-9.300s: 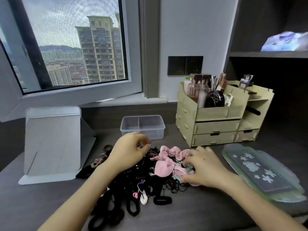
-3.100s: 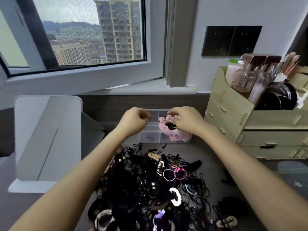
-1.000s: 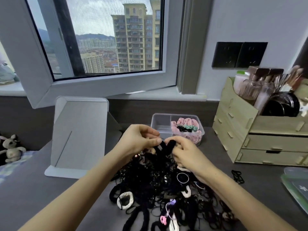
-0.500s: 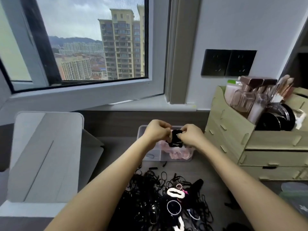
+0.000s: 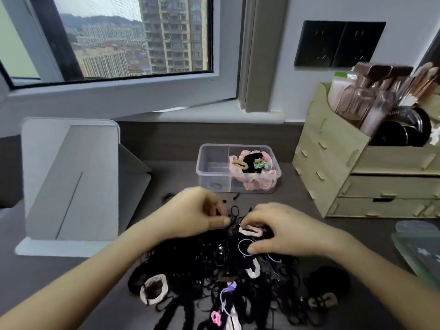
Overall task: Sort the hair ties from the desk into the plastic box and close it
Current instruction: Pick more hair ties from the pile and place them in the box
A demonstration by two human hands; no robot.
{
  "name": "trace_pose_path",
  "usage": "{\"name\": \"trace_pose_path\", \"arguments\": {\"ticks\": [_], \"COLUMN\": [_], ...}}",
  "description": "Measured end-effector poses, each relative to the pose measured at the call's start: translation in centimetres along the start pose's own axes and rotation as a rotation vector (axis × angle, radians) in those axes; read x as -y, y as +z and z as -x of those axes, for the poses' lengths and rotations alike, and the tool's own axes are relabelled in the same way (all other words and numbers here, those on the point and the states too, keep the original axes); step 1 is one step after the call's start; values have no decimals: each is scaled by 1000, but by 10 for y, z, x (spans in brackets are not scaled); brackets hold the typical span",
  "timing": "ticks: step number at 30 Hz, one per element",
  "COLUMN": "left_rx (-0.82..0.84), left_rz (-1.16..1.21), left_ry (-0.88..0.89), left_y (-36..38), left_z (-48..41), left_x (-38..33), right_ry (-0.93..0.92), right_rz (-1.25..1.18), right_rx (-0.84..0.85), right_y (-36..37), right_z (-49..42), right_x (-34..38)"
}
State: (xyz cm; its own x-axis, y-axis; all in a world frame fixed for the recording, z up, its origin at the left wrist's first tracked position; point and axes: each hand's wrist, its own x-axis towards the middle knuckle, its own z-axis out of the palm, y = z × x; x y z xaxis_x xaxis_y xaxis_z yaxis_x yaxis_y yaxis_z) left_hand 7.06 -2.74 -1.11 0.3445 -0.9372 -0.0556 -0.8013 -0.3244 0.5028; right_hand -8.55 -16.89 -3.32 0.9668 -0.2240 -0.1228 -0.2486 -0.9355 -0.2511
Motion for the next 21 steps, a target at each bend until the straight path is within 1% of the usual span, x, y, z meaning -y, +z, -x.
{"name": "trace_pose_path", "arguments": {"ticks": [2,4,7,9,12,13,15,17,19,21], "left_rx": [34,-2,-6,14,82,118,175,198,139,-12], "left_rz": [-127,-200,-198,-190,-229,-258,-315,-339,-303,-231], "left_ry": [29,22,-23,-49,-23,-13,2,3,-3,9], "left_y": [12,24,37,40,41,41,45,51,58,64], "left_z": [28,53,86,105,125,130,138,142,144,146], "left_x": [-1,7,27,37,41,41,39,38,40,44], "right_ry": [11,28,14,30,115,140,179,212,233,251], "right_rz": [55,18,-28,-112,-327,-362,-369,-330,-290,-239], "right_rx": [-11,-58,-153,-224,-308,-336,-397,-463,-500,-502], "right_y": [18,27,35,38,34,31,27,25,26,28], "right_z": [3,2,4,6,9,11,14,18,21,24], "right_x": [3,3,3,3,4,4,4,6,7,9]}}
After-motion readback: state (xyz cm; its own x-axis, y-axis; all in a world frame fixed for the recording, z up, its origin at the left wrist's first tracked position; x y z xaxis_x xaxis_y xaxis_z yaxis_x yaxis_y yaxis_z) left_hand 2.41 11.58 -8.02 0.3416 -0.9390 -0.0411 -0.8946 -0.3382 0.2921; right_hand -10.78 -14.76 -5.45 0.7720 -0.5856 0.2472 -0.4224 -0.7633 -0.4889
